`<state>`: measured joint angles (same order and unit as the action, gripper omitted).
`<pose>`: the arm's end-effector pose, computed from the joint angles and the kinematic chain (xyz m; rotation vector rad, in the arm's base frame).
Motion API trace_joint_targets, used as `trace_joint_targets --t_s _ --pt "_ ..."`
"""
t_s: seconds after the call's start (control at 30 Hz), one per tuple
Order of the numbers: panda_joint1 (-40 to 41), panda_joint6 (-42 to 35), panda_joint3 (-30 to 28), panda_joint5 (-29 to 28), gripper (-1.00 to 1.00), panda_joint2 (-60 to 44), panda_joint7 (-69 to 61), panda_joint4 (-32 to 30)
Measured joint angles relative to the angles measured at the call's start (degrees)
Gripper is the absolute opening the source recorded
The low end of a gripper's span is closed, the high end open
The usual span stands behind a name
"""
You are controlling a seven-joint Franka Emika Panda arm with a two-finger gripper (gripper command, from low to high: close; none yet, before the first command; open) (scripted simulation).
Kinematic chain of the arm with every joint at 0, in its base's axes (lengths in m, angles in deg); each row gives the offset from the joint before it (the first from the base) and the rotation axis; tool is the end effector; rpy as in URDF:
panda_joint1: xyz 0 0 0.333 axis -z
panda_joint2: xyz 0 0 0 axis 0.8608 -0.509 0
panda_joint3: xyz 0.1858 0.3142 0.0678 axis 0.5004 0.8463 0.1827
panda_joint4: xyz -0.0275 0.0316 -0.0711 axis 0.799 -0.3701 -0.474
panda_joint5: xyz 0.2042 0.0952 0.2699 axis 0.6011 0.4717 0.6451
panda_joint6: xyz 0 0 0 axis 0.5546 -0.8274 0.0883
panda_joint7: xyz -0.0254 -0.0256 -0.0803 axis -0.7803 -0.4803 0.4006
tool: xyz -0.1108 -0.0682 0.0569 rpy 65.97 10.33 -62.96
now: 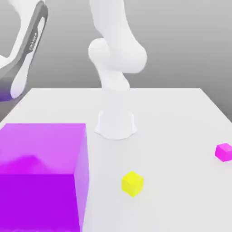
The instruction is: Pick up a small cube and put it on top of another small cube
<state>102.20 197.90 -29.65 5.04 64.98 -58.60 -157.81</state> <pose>0.3816 -0.4002 0.3370 2.5883 -0.6719 -0.2409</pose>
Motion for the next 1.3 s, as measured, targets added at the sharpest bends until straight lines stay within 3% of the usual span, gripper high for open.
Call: trace_joint_targets --t_s 0.53,0.67,1.13,1.3 --pt "-7.3 -11.9 6.0 -15.3 -1.00 -2.2 -40.8 8.3" --pt "-13.4 -18.6 10.1 -19.5 -1.00 -2.0 -48.3 9.0" --pt "-34.3 -33.1 25.1 -16.6 -1.00 2.8 -19.4 0.8" --pt "-35.2 -30.3 25.9 -12.4 -1.00 4.6 -7.3 -2.2"
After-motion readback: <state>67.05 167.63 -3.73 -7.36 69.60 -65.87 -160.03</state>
